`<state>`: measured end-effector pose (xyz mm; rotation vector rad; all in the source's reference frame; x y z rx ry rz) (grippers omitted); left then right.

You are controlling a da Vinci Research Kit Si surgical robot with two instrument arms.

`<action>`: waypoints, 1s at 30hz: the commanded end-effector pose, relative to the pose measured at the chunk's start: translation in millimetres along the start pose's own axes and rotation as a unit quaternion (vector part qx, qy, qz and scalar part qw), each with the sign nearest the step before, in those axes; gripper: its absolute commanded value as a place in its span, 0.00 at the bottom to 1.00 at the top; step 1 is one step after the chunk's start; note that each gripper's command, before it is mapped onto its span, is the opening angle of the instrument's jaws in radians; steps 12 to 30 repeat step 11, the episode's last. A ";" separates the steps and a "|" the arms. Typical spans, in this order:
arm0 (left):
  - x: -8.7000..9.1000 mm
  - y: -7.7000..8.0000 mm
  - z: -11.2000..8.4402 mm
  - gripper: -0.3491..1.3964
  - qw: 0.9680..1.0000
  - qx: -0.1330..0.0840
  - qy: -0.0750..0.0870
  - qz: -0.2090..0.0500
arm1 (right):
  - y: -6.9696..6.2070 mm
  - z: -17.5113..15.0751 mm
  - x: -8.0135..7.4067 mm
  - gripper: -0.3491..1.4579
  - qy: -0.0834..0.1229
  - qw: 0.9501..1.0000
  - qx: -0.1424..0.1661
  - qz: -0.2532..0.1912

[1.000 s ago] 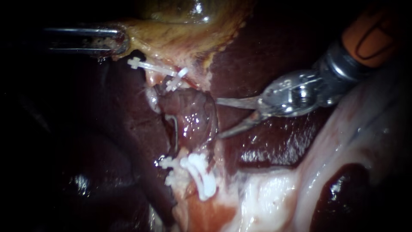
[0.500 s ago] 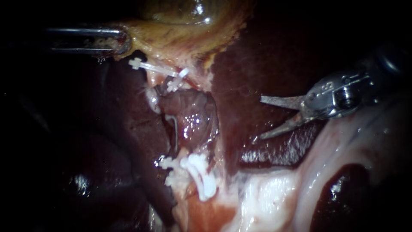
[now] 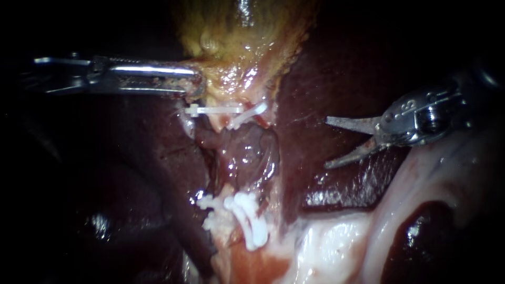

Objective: Go back from the cut right tube

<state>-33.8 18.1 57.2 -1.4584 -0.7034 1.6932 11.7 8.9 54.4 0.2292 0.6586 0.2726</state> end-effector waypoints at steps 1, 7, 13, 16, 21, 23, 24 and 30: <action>0.0 0.0 0.0 0.00 1.000 0.000 -0.001 -0.001 | 0.0 0.0 0.0 0.99 0.000 1.000 0.002 0.000; 0.1 0.1 -0.1 0.00 1.000 -0.001 -0.001 -0.001 | -0.1 0.1 0.1 0.99 0.000 1.000 0.008 0.000; 1.4 0.2 -1.7 0.00 1.000 -0.008 -0.004 -0.005 | 0.2 0.8 1.1 0.96 0.004 0.998 0.067 0.004; 1.4 0.2 -1.7 0.00 1.000 -0.008 -0.004 -0.005 | 0.2 0.8 1.1 0.96 0.004 0.998 0.067 0.004; 1.4 0.2 -1.7 0.00 1.000 -0.008 -0.004 -0.005 | 0.2 0.8 1.1 0.96 0.004 0.998 0.067 0.004; 1.4 0.2 -1.7 0.00 1.000 -0.008 -0.004 -0.005 | 0.2 0.8 1.1 0.96 0.004 0.998 0.067 0.004; 1.4 0.2 -1.7 0.00 1.000 -0.008 -0.004 -0.005 | 0.2 0.8 1.1 0.96 0.004 0.998 0.067 0.004; 1.4 0.2 -1.7 0.00 1.000 -0.008 -0.004 -0.005 | 0.2 0.8 1.1 0.96 0.004 0.998 0.067 0.004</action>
